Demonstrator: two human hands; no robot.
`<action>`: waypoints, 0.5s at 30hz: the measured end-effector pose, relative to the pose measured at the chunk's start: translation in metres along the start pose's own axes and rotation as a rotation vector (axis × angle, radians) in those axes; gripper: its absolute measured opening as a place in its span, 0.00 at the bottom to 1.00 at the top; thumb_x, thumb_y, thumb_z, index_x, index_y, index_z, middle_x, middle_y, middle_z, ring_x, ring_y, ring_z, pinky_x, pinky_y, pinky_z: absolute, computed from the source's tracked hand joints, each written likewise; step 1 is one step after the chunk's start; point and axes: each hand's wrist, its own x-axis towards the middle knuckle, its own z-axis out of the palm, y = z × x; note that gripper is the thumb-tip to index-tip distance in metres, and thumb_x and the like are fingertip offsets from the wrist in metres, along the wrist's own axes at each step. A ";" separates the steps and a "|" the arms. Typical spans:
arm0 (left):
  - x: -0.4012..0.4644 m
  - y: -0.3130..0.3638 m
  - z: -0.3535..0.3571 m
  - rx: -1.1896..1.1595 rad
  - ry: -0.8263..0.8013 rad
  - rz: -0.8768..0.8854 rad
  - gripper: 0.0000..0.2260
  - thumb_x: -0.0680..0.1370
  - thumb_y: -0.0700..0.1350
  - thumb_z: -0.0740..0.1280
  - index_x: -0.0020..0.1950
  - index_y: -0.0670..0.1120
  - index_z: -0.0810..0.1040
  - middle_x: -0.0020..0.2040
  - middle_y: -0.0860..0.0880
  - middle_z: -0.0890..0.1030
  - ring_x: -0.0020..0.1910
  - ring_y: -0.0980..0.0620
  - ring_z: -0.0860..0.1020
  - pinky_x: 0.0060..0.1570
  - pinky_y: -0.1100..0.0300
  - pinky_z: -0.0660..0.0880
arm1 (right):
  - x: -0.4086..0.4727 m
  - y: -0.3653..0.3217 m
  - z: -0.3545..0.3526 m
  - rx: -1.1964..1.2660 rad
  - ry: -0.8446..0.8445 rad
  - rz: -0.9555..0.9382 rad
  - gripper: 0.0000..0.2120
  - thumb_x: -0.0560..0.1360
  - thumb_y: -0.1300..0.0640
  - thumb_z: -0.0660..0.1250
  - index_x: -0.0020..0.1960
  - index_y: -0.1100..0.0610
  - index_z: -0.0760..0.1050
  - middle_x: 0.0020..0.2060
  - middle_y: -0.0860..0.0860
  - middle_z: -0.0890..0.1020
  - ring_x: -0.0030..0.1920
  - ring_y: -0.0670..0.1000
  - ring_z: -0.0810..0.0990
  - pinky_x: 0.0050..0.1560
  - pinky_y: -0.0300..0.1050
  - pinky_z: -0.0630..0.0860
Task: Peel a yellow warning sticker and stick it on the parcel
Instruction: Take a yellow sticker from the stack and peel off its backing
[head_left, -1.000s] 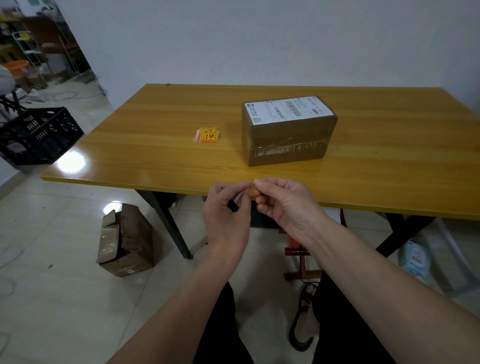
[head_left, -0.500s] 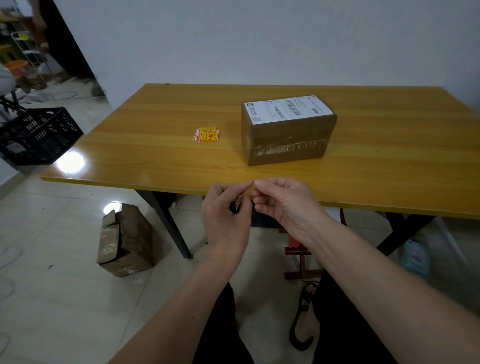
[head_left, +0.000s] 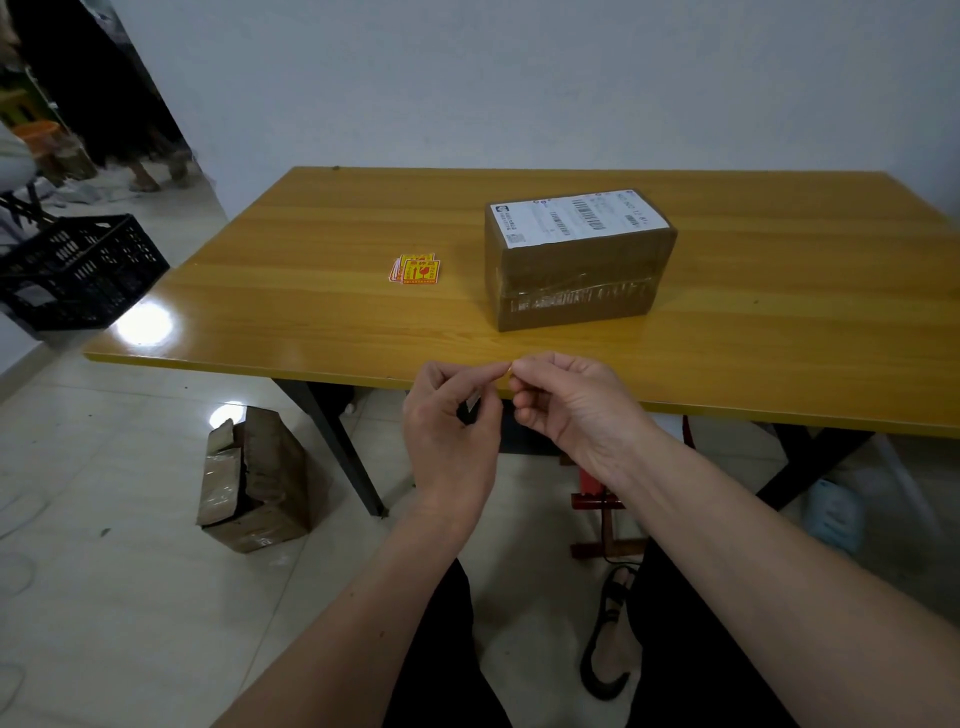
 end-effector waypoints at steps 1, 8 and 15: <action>0.000 0.002 -0.001 -0.010 -0.010 -0.030 0.13 0.72 0.35 0.71 0.47 0.54 0.83 0.37 0.59 0.72 0.40 0.58 0.73 0.44 0.70 0.71 | 0.000 0.000 0.000 -0.013 -0.001 -0.010 0.05 0.74 0.65 0.67 0.39 0.60 0.77 0.27 0.51 0.78 0.29 0.46 0.73 0.28 0.36 0.73; 0.000 0.020 -0.004 -0.160 -0.142 -0.251 0.18 0.72 0.38 0.71 0.41 0.64 0.78 0.42 0.59 0.80 0.42 0.68 0.76 0.42 0.79 0.70 | 0.003 0.001 -0.007 -0.149 0.039 -0.108 0.05 0.74 0.62 0.68 0.40 0.60 0.79 0.28 0.51 0.70 0.25 0.44 0.63 0.23 0.35 0.60; 0.002 0.021 -0.002 -0.261 -0.185 -0.368 0.08 0.73 0.39 0.70 0.48 0.50 0.84 0.43 0.58 0.84 0.43 0.66 0.80 0.41 0.77 0.73 | -0.001 0.002 -0.008 -0.328 0.098 -0.228 0.06 0.74 0.61 0.68 0.39 0.58 0.79 0.28 0.50 0.73 0.24 0.41 0.68 0.24 0.32 0.65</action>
